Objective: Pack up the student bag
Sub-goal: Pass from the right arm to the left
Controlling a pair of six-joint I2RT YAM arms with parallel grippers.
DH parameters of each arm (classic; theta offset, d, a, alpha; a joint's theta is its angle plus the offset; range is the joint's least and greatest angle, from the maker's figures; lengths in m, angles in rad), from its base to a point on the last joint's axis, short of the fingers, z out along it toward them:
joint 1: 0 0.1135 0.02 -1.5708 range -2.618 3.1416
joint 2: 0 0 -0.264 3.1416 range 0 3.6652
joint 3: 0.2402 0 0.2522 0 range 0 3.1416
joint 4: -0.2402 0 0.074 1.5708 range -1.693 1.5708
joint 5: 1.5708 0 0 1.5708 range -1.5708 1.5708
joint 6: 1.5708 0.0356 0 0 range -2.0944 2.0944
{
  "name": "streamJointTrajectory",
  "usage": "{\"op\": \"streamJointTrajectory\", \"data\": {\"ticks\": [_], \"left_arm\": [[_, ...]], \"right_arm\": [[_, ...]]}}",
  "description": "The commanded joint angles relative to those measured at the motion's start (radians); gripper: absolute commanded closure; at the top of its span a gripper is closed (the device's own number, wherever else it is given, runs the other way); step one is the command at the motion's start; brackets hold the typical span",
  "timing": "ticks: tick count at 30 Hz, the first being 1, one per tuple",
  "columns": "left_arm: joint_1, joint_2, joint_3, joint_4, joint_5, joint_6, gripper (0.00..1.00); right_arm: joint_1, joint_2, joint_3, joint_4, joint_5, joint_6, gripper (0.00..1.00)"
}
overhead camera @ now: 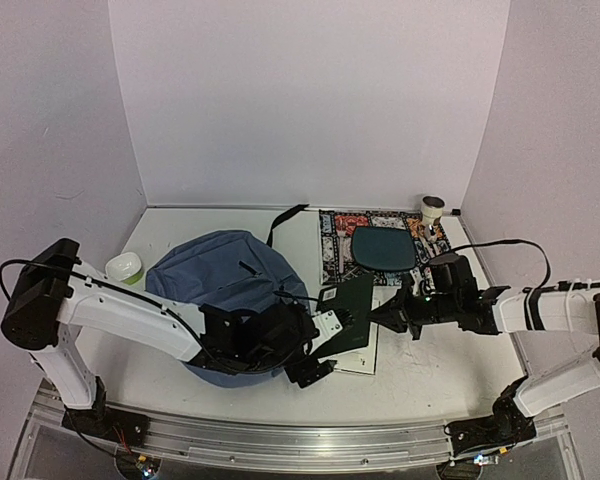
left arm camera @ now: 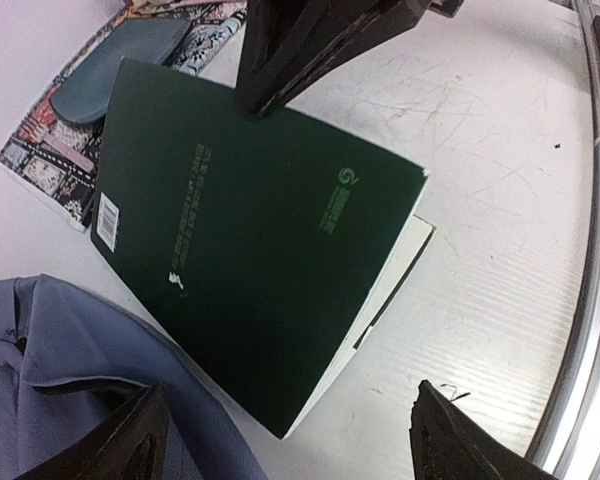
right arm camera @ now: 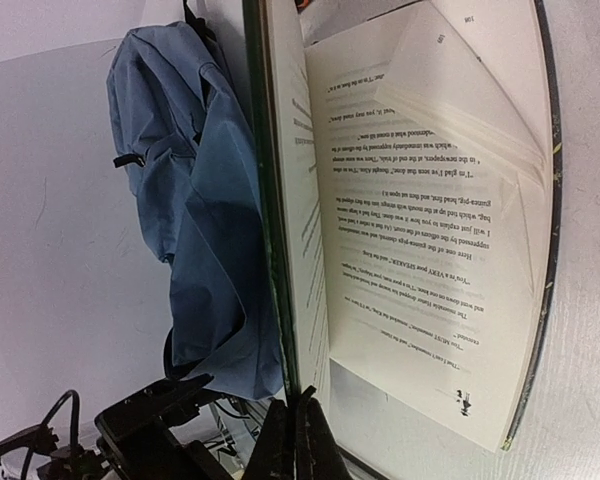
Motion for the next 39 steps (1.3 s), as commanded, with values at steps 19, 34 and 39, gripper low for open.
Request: {"op": "streamJointTrajectory", "data": {"ticks": [19,34,39], "left_arm": [[-0.066,0.294,0.190,0.184,-0.380,0.170,0.41],[-0.070,0.151,0.164,0.107,-0.394,0.088,1.00],[-0.069,0.157,0.227,0.006,-0.378,0.044,1.00]], "right_arm": [[-0.004,-0.017,0.088,-0.001,-0.055,0.019,1.00],[-0.004,-0.131,0.121,-0.274,0.147,-0.039,0.49],[-0.003,-0.187,0.088,-0.323,0.195,-0.009,0.22]]}}
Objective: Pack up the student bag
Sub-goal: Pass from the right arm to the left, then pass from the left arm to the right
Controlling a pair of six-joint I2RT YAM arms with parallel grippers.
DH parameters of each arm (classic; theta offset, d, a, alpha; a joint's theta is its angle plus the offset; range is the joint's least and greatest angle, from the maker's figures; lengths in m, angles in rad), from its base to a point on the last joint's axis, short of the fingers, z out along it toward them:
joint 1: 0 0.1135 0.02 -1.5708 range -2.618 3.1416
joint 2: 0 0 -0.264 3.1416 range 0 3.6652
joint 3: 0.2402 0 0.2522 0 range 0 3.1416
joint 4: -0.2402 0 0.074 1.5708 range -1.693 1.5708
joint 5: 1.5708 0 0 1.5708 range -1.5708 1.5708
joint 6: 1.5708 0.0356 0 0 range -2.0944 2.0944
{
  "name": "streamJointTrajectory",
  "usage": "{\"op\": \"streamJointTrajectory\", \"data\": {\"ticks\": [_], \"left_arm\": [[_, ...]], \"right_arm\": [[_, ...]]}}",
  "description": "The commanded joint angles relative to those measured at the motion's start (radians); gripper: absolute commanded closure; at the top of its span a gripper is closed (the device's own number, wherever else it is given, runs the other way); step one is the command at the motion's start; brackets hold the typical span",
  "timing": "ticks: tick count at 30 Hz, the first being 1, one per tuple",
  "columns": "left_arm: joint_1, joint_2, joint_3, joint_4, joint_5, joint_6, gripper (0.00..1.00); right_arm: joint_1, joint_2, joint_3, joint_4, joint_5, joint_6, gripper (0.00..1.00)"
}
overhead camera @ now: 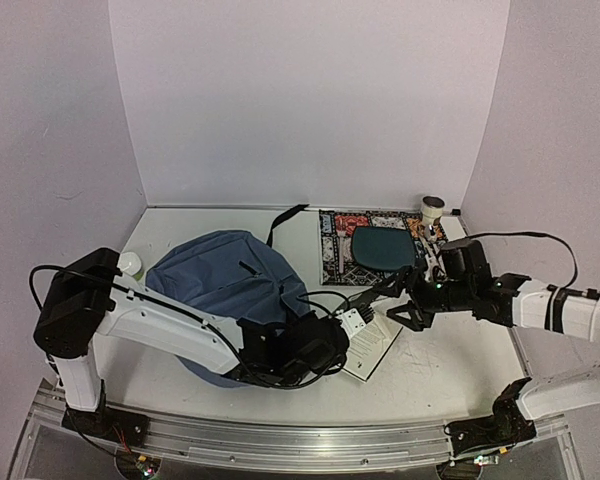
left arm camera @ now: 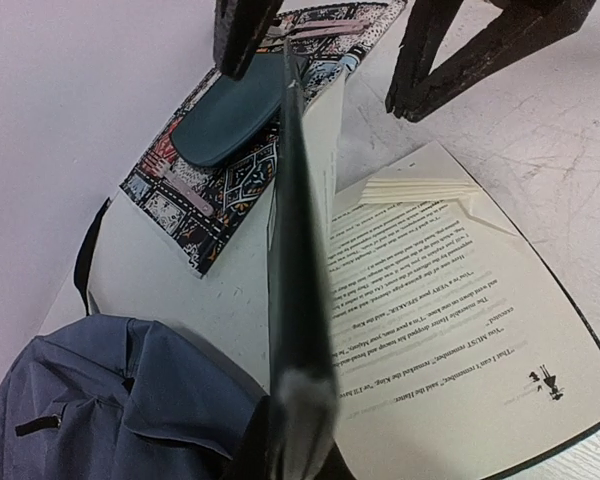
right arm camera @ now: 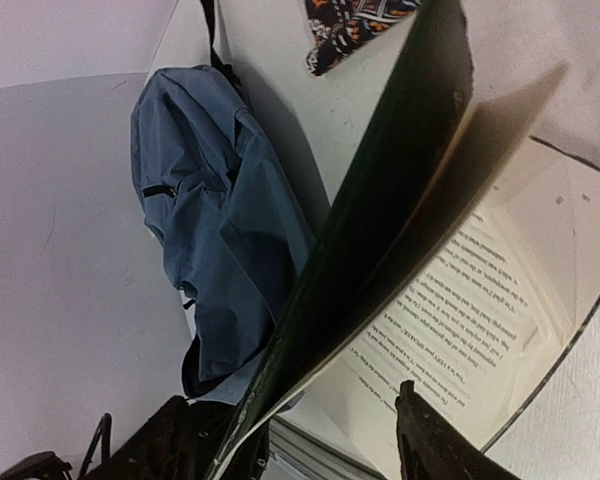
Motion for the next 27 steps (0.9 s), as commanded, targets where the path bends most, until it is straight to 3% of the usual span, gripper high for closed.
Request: {"op": "streamJointTrajectory", "data": {"ticks": [1,6,10,20,27], "left_arm": [[-0.008,-0.032,0.076,-0.105,0.032,-0.072,1.00],[-0.007,-0.023,0.115,-0.168,0.016,-0.089,1.00],[-0.007,0.004,0.145,-0.228,0.004,-0.114,1.00],[0.035,0.050,0.278,-0.395,0.025,-0.295,1.00],[0.053,0.041,0.343,-0.446,0.065,-0.345,1.00]], "right_arm": [[-0.003,-0.064,-0.024,-0.092,0.074,0.024,0.20],[-0.003,-0.120,-0.072,-0.103,0.099,0.043,0.14],[0.000,-0.158,-0.095,-0.110,0.084,0.062,0.02],[0.020,-0.237,-0.237,0.042,0.068,0.260,0.02],[0.069,-0.197,-0.298,0.158,0.092,0.315,0.02]]}}
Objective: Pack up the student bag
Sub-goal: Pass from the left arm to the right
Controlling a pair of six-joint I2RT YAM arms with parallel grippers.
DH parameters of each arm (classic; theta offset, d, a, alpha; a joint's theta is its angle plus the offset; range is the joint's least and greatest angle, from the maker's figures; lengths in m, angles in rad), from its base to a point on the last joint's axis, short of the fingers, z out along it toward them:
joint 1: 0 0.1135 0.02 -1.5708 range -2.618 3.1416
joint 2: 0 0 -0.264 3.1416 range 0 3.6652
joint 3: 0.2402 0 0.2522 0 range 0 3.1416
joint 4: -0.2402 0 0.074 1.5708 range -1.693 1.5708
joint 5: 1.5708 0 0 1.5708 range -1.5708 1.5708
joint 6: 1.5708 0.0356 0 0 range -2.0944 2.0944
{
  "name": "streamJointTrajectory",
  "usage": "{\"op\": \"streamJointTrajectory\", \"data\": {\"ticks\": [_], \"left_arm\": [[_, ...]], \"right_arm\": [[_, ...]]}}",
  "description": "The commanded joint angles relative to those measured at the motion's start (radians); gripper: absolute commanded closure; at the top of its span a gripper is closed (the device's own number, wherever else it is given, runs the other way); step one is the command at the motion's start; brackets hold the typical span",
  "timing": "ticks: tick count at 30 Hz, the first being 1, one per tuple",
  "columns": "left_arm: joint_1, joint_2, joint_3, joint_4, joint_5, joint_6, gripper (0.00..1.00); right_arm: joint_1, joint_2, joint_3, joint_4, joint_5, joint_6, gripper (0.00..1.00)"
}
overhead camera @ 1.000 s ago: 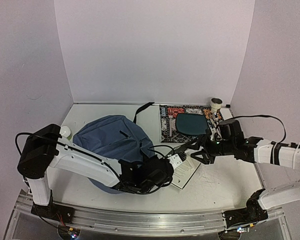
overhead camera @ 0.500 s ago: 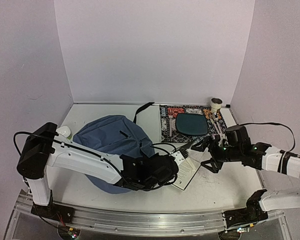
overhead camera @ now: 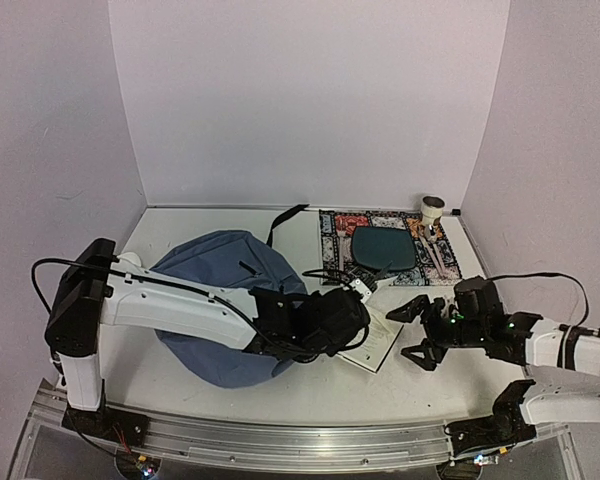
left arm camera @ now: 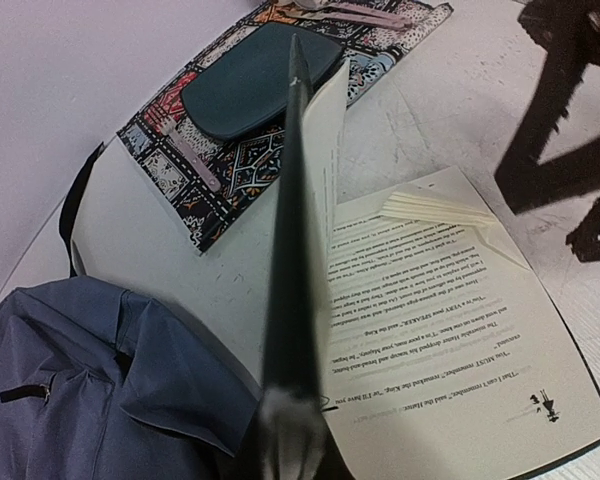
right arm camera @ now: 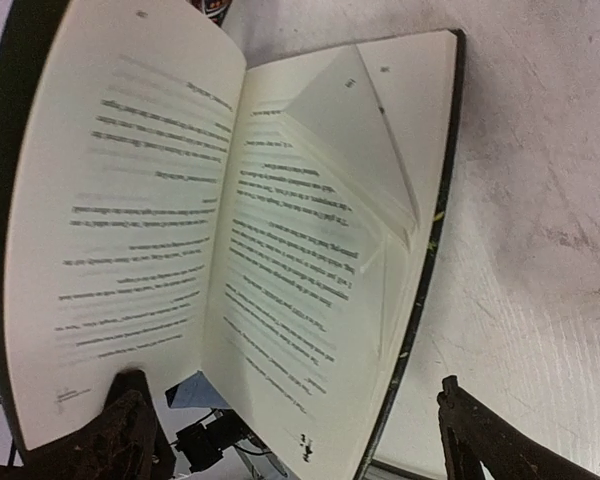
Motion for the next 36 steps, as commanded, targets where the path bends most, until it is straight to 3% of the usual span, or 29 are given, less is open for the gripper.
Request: {"op": "streamJointTrajectory", "data": {"ticks": [1,14,19,25,36], "left_arm": [[0.015,-0.004,0.073,-0.063,0.028,-0.074,1.00],[0.060,-0.023,0.091,-0.109,0.064,-0.137,1.00],[0.059,-0.046,0.038,-0.108,0.080,-0.144,0.99],[0.058,-0.070,-0.025,-0.096,0.158,-0.145,0.93],[0.053,-0.121,-0.096,-0.003,0.385,-0.080,0.74]], "right_arm": [[0.039,0.034,-0.018,0.139,0.025,0.069,0.02],[0.137,0.239,0.018,0.339,0.051,0.107,0.02],[0.147,0.206,0.025,0.408,0.124,0.120,0.02],[0.147,0.113,0.016,0.412,0.203,0.109,0.02],[0.148,0.158,0.060,0.435,0.198,0.092,0.02]]}}
